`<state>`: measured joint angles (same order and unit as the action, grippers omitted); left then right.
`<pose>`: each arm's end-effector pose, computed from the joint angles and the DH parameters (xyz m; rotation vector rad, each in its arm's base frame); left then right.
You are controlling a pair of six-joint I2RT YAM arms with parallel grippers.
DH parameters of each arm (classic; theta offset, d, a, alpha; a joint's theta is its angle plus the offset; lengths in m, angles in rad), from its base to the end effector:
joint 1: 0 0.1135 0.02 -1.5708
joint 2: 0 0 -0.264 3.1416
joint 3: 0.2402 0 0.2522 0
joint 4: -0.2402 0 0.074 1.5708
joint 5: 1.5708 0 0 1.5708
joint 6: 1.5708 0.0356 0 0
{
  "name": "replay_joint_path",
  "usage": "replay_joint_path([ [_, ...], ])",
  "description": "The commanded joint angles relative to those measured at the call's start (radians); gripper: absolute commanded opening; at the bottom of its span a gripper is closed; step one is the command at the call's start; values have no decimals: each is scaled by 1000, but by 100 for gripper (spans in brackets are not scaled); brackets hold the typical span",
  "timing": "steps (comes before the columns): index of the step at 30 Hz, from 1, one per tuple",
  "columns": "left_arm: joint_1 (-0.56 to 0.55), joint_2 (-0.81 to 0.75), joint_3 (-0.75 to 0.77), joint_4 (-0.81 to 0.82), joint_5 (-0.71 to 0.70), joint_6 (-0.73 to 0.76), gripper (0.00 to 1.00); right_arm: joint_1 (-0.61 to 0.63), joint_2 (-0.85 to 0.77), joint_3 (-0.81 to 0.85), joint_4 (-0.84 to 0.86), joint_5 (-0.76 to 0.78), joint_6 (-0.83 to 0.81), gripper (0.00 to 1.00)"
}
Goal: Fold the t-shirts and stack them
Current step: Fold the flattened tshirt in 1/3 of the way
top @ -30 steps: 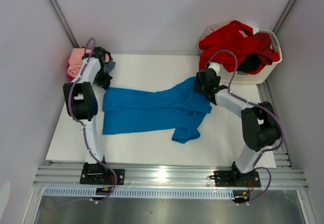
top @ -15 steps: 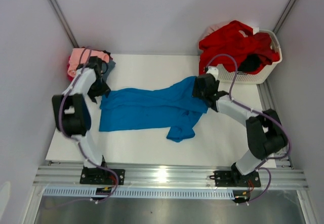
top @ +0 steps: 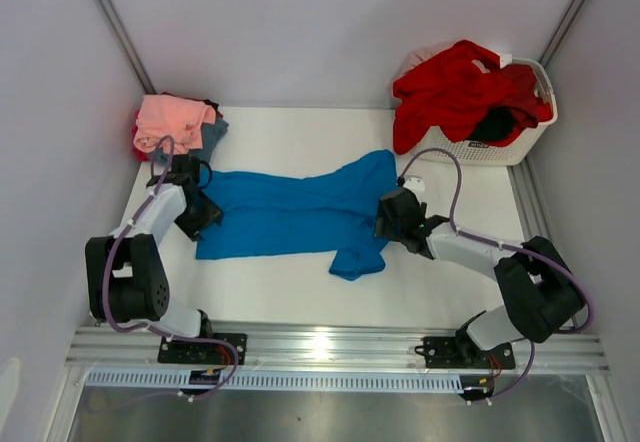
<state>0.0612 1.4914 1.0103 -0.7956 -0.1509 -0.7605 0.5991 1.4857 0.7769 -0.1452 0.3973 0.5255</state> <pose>0.2748 0.0222 0.2120 -1.1527 2.5670 0.0570 0.2495 0.1537 0.1821 0.0900 2.3388 0.0686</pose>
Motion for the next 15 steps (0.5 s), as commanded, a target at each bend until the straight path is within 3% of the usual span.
replay_joint_path([
  [1, -4, -16, -38, 45, 31, -54, 57, 14, -76, -59, 59, -76, 93, 71],
  [7, -6, -37, -111, 22, 33, -85, 56, 51, -133, -108, 49, -143, 131, 71],
  [15, -3, -45, -176, 12, 10, -108, 55, 231, -78, -105, 70, -135, 157, 71],
])
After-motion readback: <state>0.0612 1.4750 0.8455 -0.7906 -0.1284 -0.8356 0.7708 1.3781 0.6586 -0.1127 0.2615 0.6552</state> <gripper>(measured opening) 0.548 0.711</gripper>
